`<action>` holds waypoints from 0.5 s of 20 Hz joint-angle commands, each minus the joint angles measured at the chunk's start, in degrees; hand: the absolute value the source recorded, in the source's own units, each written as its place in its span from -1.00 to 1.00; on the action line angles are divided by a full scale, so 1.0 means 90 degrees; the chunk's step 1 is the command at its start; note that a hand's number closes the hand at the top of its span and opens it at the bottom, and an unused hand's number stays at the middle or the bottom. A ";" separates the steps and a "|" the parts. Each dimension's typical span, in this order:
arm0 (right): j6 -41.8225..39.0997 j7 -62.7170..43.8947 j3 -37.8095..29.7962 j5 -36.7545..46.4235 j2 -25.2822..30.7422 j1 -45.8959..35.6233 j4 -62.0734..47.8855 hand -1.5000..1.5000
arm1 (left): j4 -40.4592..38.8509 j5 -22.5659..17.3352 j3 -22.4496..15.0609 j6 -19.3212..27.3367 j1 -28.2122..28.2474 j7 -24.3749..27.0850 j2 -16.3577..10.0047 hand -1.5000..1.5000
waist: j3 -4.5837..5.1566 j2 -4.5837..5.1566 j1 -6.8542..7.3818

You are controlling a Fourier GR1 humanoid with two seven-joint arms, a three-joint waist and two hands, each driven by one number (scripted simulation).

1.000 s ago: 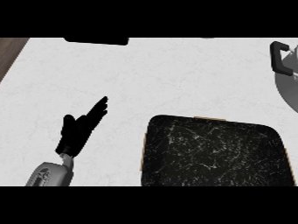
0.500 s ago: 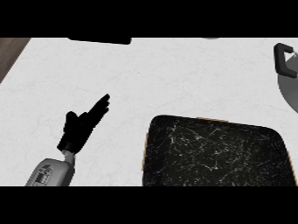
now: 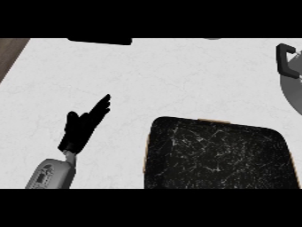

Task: Pick the sweet potato from the tray and place it in the pot

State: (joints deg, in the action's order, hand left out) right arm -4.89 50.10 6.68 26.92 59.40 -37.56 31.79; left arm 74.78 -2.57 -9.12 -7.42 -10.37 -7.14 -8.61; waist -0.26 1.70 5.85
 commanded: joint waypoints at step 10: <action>-0.0412 -0.1403 0.1546 0.2154 -0.1214 -0.1303 -0.1889 -1.00 | 0.0366 0.0034 -0.0059 0.0047 0.0259 -0.0101 0.0062 0.00 | 0.0003 -0.0047 -0.0107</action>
State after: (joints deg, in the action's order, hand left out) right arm -7.04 38.70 18.35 42.74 51.37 -46.03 19.79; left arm 75.66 -2.19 -9.32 -7.21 -9.12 -6.89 -8.20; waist -0.16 1.50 5.33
